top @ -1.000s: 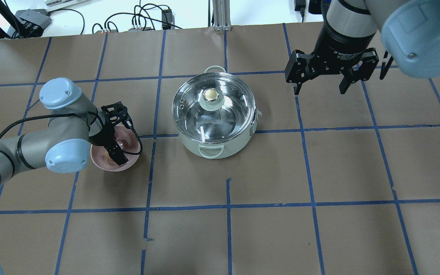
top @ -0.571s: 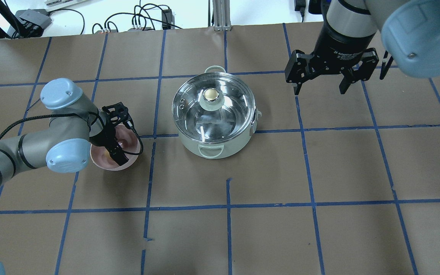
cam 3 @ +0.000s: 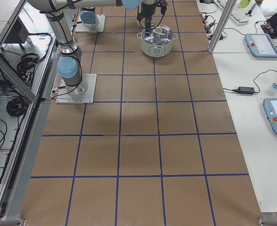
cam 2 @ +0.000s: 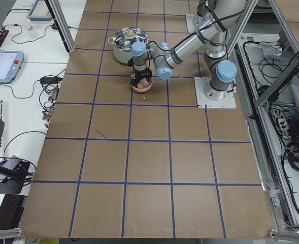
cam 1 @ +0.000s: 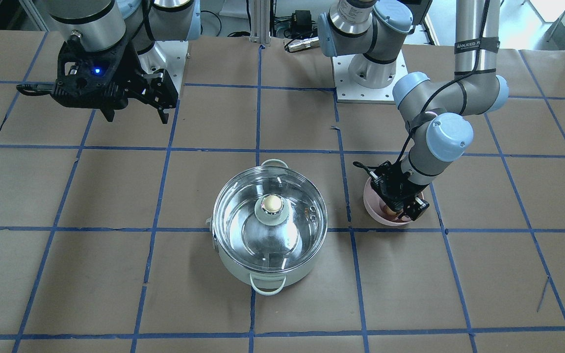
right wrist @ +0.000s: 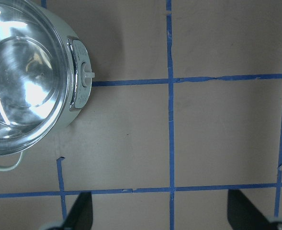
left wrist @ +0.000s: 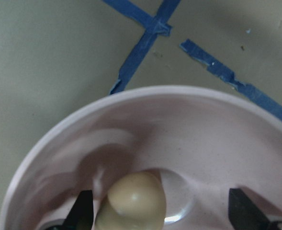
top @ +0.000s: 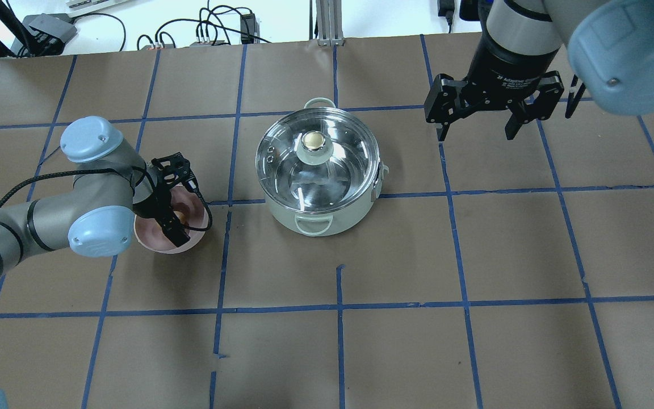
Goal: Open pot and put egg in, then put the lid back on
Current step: 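Close the left gripper on the tan egg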
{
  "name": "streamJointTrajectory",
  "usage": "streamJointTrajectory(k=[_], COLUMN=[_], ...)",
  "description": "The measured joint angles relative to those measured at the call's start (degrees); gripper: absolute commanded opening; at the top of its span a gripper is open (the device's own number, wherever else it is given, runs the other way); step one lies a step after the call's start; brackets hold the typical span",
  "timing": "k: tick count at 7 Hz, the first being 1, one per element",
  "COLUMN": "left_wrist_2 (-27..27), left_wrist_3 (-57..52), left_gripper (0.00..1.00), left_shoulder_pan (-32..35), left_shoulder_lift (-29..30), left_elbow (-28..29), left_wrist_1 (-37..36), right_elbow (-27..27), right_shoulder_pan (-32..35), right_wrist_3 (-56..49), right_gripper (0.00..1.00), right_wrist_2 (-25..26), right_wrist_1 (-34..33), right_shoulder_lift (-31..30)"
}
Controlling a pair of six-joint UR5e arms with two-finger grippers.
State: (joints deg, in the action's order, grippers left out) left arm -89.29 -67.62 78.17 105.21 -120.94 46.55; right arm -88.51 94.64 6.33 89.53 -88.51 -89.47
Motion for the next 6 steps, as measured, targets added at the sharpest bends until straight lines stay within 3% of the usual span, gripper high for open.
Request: streamJointTrajectory(k=[1, 4, 6], left_wrist_2=[-0.1, -0.3, -0.2], left_wrist_3=[0.1, 0.3, 0.3], left_gripper=[0.92, 0.52, 0.35], left_shoulder_pan=[0.0, -0.1, -0.1], left_shoulder_lift=[0.0, 0.0, 0.0], left_elbow=[-0.1, -0.4, -0.5], left_wrist_1=[0.0, 0.0, 0.0], right_elbow=[0.0, 0.0, 0.0], right_shoulder_pan=[0.0, -0.1, -0.1], right_wrist_3=[0.0, -0.1, 0.0], right_gripper=[1.0, 1.0, 1.0], right_wrist_2=[0.0, 0.0, 0.0], right_wrist_1=[0.0, 0.0, 0.1], right_shoulder_lift=[0.0, 0.0, 0.0])
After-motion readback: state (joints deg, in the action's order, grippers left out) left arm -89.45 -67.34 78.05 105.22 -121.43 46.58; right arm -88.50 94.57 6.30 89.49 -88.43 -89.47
